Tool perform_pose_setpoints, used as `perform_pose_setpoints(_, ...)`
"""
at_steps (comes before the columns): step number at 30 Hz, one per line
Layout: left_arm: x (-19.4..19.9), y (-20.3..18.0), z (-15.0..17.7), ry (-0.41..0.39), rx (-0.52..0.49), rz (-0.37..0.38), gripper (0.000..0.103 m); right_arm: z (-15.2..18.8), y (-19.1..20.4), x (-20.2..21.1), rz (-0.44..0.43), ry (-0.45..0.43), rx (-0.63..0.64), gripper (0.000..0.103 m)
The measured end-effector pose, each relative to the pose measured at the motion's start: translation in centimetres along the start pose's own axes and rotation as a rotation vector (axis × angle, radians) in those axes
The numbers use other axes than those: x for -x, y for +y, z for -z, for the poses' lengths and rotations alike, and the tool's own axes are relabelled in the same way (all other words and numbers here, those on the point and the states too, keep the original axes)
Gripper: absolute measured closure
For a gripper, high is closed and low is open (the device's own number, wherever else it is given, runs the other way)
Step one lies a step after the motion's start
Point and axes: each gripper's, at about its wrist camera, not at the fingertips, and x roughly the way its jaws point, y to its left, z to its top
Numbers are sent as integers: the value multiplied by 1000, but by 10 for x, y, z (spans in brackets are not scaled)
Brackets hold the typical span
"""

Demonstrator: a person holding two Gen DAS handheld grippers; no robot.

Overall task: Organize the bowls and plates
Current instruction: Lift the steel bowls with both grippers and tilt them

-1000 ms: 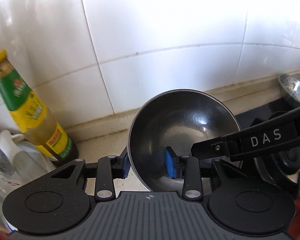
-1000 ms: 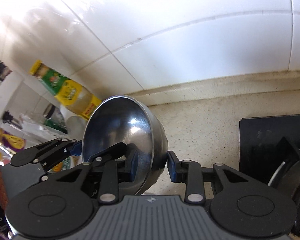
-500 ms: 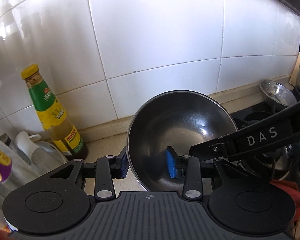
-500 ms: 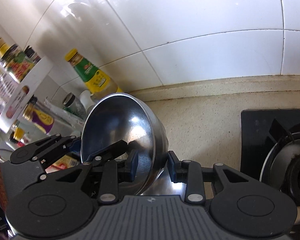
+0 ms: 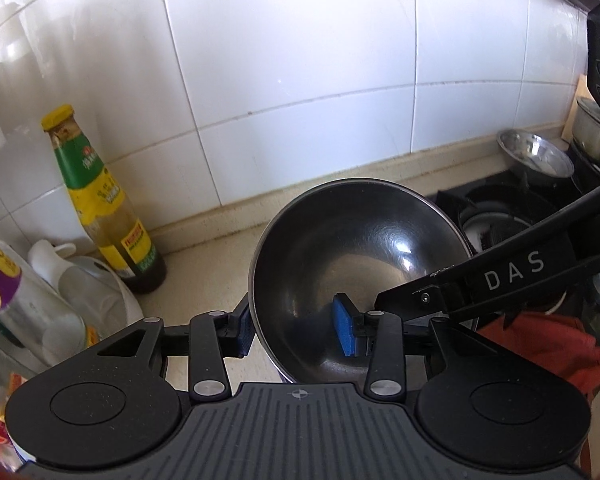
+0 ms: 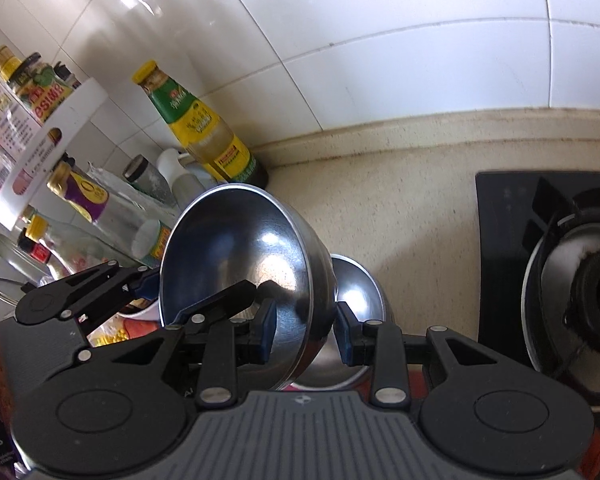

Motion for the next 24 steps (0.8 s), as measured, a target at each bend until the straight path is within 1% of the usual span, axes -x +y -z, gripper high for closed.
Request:
perform_pose_setpoints(8, -10, -3, 9, 35, -19, 13, 54, 9, -4, -11, 25, 21, -35, 72)
perform_pose_setpoints(16, -26, -3, 20, 88, -25, 26, 54, 14, -4, -27, 57, 72, -40, 72)
perform_pose_setpoints(24, -32, 0, 23, 100, -31, 35, 54, 10, -3, -34, 74, 100, -41, 71)
